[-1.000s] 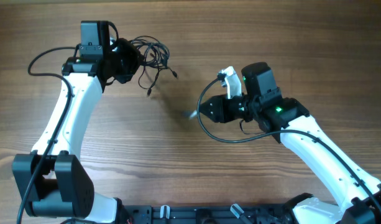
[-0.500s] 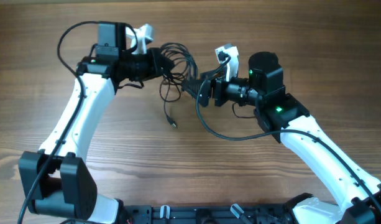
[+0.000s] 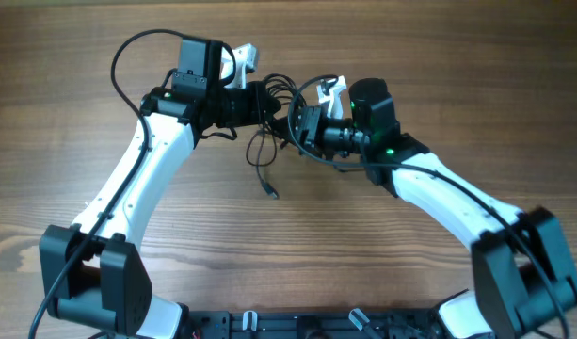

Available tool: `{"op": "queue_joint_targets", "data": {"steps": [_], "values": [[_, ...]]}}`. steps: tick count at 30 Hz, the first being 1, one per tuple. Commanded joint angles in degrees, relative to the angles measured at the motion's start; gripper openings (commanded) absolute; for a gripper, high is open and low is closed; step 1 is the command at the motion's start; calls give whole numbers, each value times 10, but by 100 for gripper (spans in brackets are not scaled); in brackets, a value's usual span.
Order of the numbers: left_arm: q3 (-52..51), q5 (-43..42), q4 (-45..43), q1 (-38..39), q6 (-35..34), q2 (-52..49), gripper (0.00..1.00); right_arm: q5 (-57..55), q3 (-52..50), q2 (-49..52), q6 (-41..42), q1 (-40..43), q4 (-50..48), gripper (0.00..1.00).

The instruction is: Untangle cables

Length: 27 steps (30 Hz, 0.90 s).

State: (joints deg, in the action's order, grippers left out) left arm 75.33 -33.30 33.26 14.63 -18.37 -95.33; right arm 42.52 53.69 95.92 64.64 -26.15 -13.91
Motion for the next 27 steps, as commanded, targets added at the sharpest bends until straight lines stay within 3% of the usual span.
{"op": "queue_joint_targets", "data": {"steps": [1, 5, 10, 15, 18, 21, 23, 27], "values": [[-1, -16, 4, 13, -18, -2, 4, -3, 2, 39, 114, -3, -48, 41], [-1, -15, 5, 32, -18, -2, 4, -6, 2, 45, 135, -3, -82, 35], [-1, 16, 5, 36, -21, -2, 4, 39, 2, 45, 133, -3, -84, 4], [-1, 139, 1, 18, -112, -2, 4, 156, 2, 45, -32, -2, -83, 4], [-1, 152, 0, -32, -178, -2, 4, 220, 2, 35, -129, 2, -83, 4], [-1, 160, 12, -85, -207, -2, 4, 254, 2, 2, -170, 9, -83, 4], [-1, 209, 35, -133, -242, -2, 4, 266, 2, -32, -194, 19, -83, 4], [-1, 224, 58, -223, -322, -2, 4, 238, 2, -85, -232, 50, -52, 5]]}}
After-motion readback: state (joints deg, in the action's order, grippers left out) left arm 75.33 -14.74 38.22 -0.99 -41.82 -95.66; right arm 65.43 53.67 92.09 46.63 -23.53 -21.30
